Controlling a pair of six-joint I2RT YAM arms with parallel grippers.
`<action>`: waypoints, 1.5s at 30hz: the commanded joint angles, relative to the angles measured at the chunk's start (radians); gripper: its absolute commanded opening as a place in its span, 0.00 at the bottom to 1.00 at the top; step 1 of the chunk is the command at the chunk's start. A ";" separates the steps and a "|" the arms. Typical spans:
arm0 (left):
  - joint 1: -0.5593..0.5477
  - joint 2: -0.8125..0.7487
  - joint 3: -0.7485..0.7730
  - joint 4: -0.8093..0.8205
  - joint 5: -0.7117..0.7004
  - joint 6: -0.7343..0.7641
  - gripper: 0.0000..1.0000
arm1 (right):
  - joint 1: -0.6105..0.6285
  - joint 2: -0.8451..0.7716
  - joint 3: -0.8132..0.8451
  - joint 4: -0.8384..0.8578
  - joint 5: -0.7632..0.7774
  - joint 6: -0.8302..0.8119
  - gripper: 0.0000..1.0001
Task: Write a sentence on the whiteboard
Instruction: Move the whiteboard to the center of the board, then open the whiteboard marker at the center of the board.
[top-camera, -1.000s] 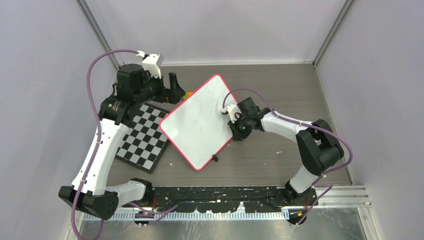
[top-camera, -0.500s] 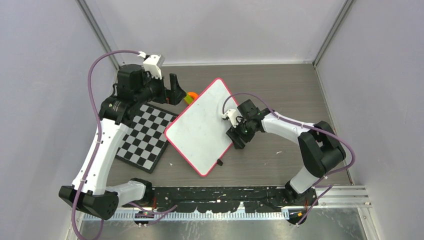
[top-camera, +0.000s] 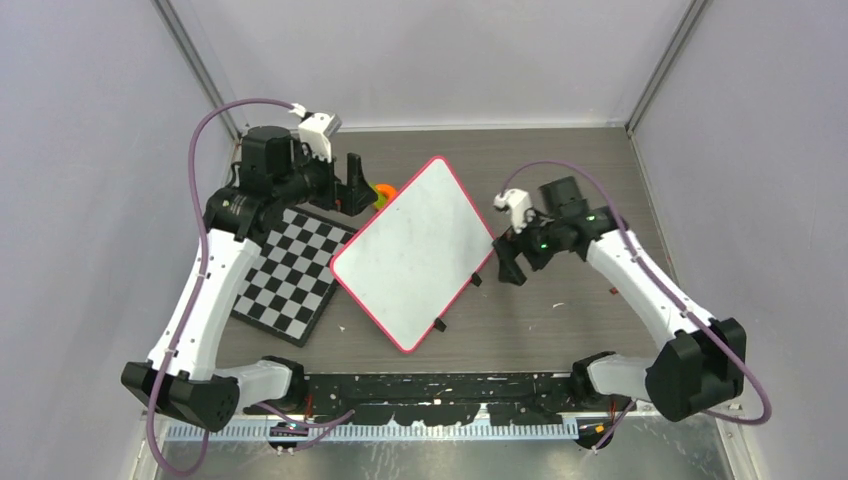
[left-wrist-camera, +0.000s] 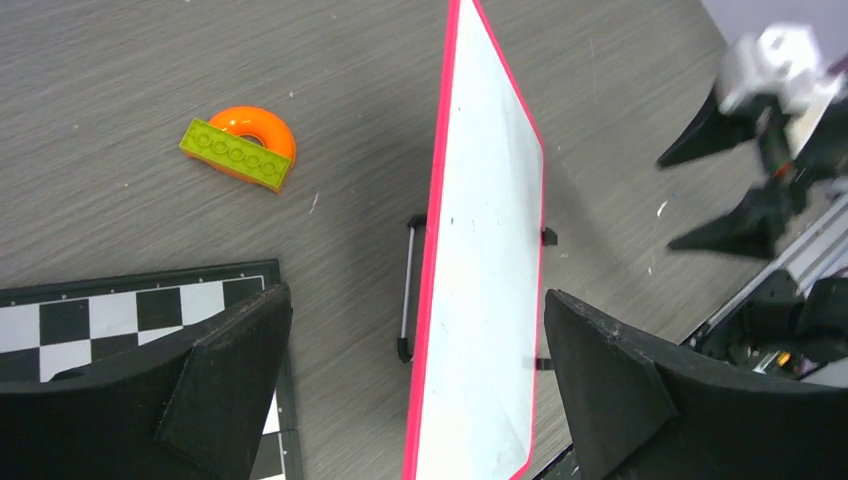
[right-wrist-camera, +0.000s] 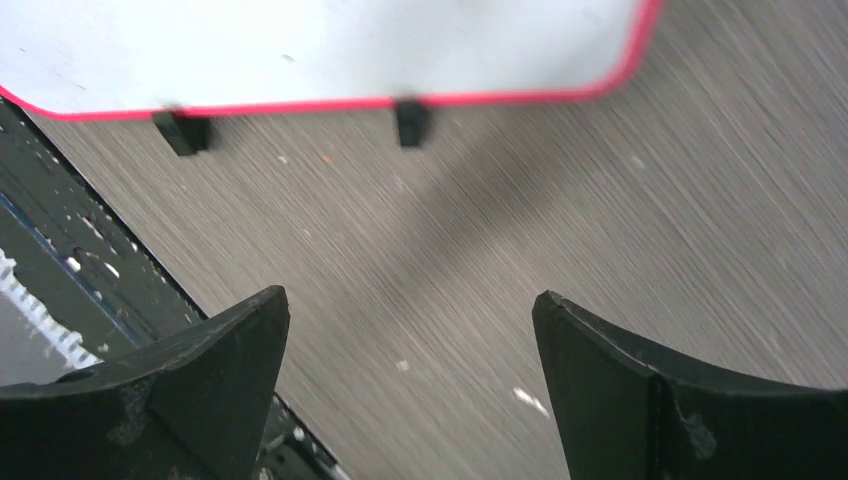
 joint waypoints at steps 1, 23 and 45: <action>0.005 0.020 0.063 -0.064 0.111 0.099 1.00 | -0.216 -0.031 0.110 -0.322 -0.071 -0.193 0.96; 0.002 0.130 0.121 -0.278 0.486 0.214 1.00 | -0.935 0.295 0.211 -0.448 0.195 -1.331 0.91; 0.000 0.117 0.137 -0.323 0.427 0.226 1.00 | -0.971 0.552 0.111 -0.140 0.171 -1.646 0.58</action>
